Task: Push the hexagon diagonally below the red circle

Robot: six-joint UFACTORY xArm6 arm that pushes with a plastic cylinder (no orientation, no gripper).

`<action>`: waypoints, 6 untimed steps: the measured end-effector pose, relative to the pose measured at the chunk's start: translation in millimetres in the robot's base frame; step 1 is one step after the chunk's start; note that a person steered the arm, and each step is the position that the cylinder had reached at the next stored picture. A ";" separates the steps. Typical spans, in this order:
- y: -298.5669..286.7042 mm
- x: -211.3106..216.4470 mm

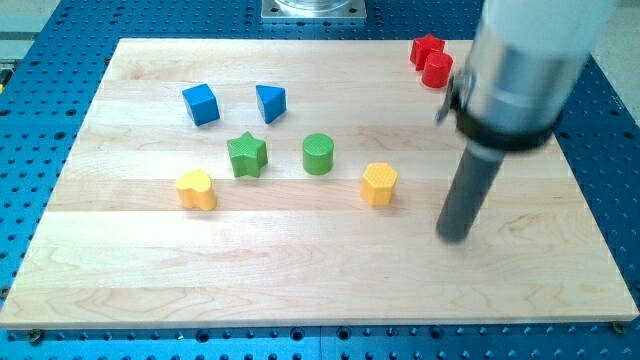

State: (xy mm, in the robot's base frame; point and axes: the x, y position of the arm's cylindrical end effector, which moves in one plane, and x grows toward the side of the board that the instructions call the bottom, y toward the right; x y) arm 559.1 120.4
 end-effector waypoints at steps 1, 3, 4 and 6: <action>-65.1 -1.7; -64.1 -60.8; -49.3 -93.3; 21.3 -152.5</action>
